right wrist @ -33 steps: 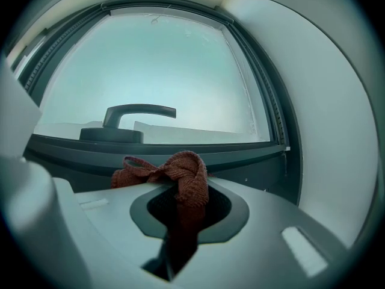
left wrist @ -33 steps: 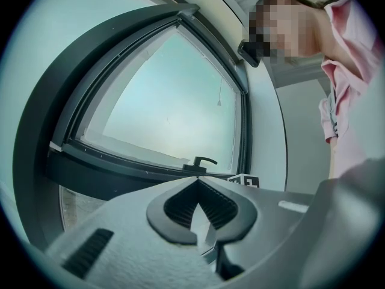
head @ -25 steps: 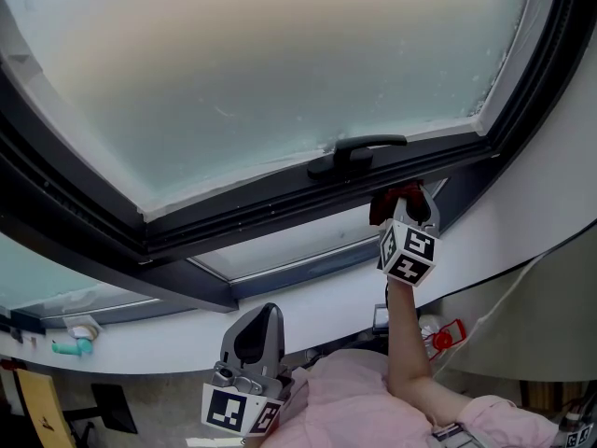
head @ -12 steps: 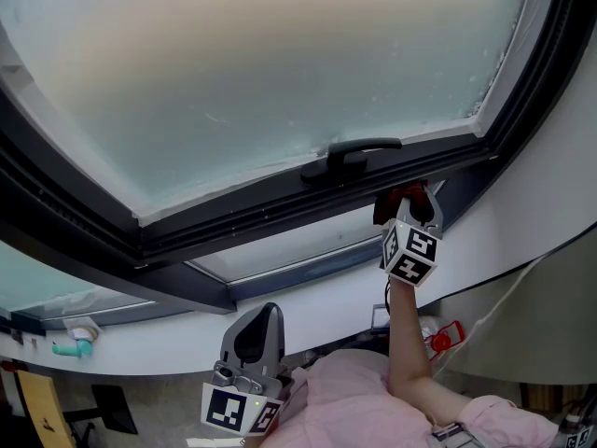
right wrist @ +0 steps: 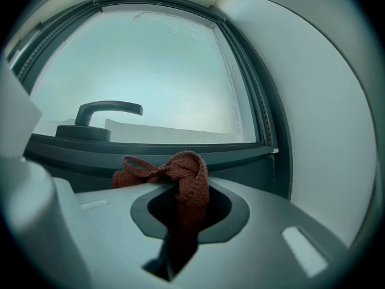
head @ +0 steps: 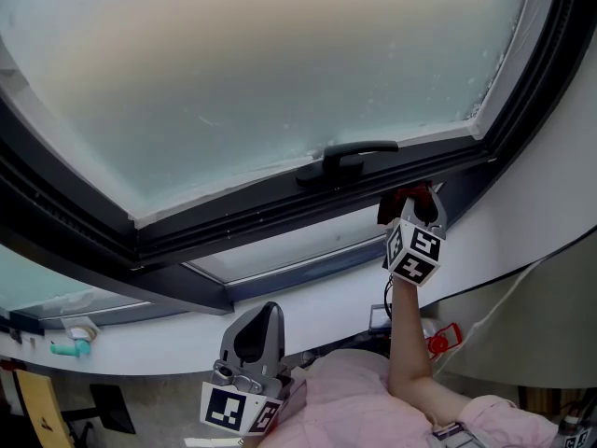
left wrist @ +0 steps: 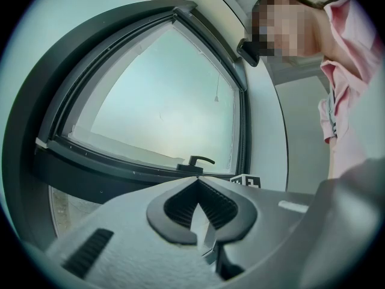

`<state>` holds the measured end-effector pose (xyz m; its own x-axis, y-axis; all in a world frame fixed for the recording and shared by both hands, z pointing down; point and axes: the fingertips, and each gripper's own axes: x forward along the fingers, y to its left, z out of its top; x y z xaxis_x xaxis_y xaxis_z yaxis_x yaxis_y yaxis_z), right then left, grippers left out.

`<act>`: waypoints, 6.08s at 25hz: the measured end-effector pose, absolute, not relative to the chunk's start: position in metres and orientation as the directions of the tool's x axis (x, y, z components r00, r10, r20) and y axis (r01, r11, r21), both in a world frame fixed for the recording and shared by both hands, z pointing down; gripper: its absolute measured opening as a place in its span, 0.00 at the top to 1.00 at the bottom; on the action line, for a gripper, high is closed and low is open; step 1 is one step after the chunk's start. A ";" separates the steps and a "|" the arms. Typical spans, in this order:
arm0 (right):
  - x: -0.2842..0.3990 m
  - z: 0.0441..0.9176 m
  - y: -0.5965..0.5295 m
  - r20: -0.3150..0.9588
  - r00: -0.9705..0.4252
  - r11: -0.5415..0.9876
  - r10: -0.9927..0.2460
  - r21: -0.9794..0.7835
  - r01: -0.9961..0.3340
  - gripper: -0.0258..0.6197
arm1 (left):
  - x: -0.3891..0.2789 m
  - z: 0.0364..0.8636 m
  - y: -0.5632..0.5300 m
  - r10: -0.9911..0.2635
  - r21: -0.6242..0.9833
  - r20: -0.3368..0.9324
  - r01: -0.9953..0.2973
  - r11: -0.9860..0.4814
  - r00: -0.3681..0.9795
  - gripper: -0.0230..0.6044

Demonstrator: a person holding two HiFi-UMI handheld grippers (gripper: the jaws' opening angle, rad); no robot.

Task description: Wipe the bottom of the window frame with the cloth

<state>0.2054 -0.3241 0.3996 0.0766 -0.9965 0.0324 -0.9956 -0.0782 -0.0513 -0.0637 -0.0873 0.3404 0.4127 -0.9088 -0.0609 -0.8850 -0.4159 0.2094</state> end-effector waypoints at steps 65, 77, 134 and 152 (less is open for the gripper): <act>0.307 0.398 -0.358 0.022 0.176 -0.176 -0.984 -0.048 -0.983 0.89 | 0.003 0.344 -0.141 -0.895 0.227 -0.058 -0.867 -0.443 0.442 0.96; 0.326 0.398 -0.364 0.027 0.189 -0.191 -0.982 -0.051 -0.980 0.89 | 0.012 0.343 -0.144 -0.899 0.225 -0.065 -0.871 -0.437 0.434 0.96; 0.390 0.399 -0.387 0.066 0.215 -0.218 -0.974 -0.045 -0.975 0.89 | 0.039 0.349 -0.158 -0.924 0.259 -0.063 -0.888 -0.381 0.378 0.96; 0.403 0.400 -0.392 0.066 0.210 -0.212 -0.975 -0.031 -0.977 0.89 | 0.054 0.351 -0.162 -0.923 0.261 -0.060 -0.887 -0.382 0.380 0.96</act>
<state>0.4028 -0.3918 0.3997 0.2101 -0.9755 0.0656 -0.9767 -0.2124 -0.0305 0.0542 -0.1623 0.3507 0.3800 -0.9230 -0.0602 -0.8865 -0.3819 0.2612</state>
